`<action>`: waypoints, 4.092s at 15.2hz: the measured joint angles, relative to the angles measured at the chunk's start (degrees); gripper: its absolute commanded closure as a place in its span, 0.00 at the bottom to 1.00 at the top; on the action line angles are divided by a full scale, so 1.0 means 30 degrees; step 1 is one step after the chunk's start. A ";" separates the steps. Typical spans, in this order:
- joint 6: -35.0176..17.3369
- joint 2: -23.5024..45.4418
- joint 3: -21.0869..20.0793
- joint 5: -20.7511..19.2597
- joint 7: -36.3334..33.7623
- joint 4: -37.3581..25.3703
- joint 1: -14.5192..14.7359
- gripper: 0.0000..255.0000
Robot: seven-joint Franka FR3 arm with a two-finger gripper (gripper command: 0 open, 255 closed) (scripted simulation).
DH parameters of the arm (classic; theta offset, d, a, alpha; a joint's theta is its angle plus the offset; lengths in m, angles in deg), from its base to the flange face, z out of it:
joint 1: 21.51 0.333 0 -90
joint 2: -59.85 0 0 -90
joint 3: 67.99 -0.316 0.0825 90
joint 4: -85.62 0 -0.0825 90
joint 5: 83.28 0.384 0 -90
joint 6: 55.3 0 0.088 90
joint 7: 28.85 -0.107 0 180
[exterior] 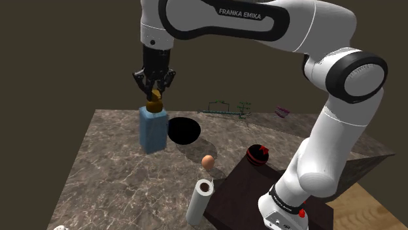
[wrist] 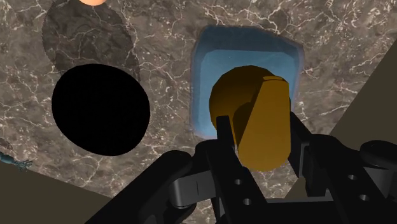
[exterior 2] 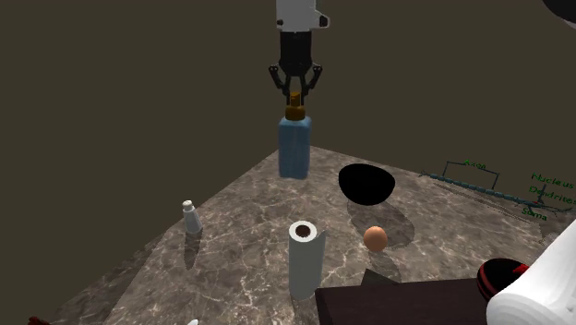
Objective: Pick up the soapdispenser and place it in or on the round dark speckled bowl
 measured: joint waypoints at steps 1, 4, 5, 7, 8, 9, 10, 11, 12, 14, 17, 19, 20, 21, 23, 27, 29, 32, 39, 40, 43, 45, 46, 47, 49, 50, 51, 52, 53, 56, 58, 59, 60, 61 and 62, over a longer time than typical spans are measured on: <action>0.0173 -0.0064 0.0146 0.0048 0.0376 -0.0136 -0.0214 1.00; 0.0879 -0.0360 0.0671 0.0220 0.1677 -0.0613 -0.0962 1.00; 0.0962 -0.0500 0.0891 0.0299 0.2196 -0.0578 -0.1272 1.00; 0.1363 -0.0709 0.1242 0.0419 0.3054 -0.0809 -0.1752 1.00; 0.1555 -0.0740 0.1427 0.0447 0.3491 -0.0986 -0.1992 1.00; 0.1647 -0.0695 0.1616 0.0457 0.3923 -0.1139 -0.2229 1.00; 0.1945 -0.0852 0.1766 0.0522 0.4282 -0.1288 -0.2432 1.00; 0.2086 -0.0831 0.1945 0.0536 0.4699 -0.1474 -0.2657 1.00; 0.2181 -0.0838 0.2169 0.0568 0.5204 -0.1571 -0.2942 1.00; 0.2805 -0.0554 0.2489 0.0529 0.5948 -0.2483 -0.3331 1.00; 0.3551 -0.0347 0.3003 0.0550 0.7174 -0.3463 -0.4004 1.00; 0.4350 0.0197 0.3292 0.0479 0.7889 -0.4816 -0.4368 1.00; 0.4509 0.0214 0.3480 0.0509 0.8342 -0.5004 -0.4638 1.00; 0.4881 0.0617 0.3634 0.0455 0.8737 -0.5782 -0.4833 1.00; 0.5119 0.1000 0.3805 0.0410 0.9170 -0.6400 -0.5064 1.00; 0.4114 0.0490 0.3934 0.0539 0.9485 -0.4896 -0.5321 1.00; 0.3565 0.0334 0.3941 0.0571 0.9486 -0.4191 -0.5346 1.00; 0.2613 -0.0117 0.3963 0.0657 0.9519 -0.2794 -0.5410 1.00; 0.0635 -0.0529 0.4001 0.0738 0.9556 -0.0416 -0.5489 1.00; 0.0351 -0.0629 0.4008 0.0756 0.9563 -0.0030 -0.5503 1.00; -0.0432 -0.0862 0.4016 0.0795 0.9570 0.0982 -0.5525 1.00; -0.1036 -0.0836 0.4012 0.0788 0.9542 0.1561 -0.5519 1.00; -0.1266 -0.0884 0.4031 0.0800 0.9582 0.1839 -0.5545 1.00; -0.1526 -0.0891 0.4014 0.0796 0.9531 0.2107 -0.5523 1.00; -0.2068 -0.0840 0.4025 0.0785 0.9541 0.2600 -0.5537 1.00; -0.2355 -0.0927 0.4038 0.0799 0.9564 0.2972 -0.5556 1.00; -0.2594 -0.0860 0.4047 0.0787 0.9573 0.3139 -0.5564 1.00; -0.2826 -0.0792 0.4052 0.0774 0.9573 0.3305 -0.5568 1.00; -0.3091 -0.0809 0.4045 0.0774 0.9547 0.3592 -0.5559 1.00; -0.3866 -0.0770 0.4041 0.0760 0.9515 0.4327 -0.5554 1.00; -0.4105 -0.0753 0.4042 0.0754 0.9505 0.4547 -0.5553 1.00; -0.4143 -0.0754 0.4043 0.0752 0.9505 0.4564 -0.5554 1.00; -0.4157 -0.0753 0.4043 0.0751 0.9504 0.4571 -0.5554 1.00; -0.4166 -0.0755 0.4043 0.0751 0.9503 0.4577 -0.5554 1.00; -0.4170 -0.0759 0.4043 0.0752 0.9504 0.4582 -0.5554 1.00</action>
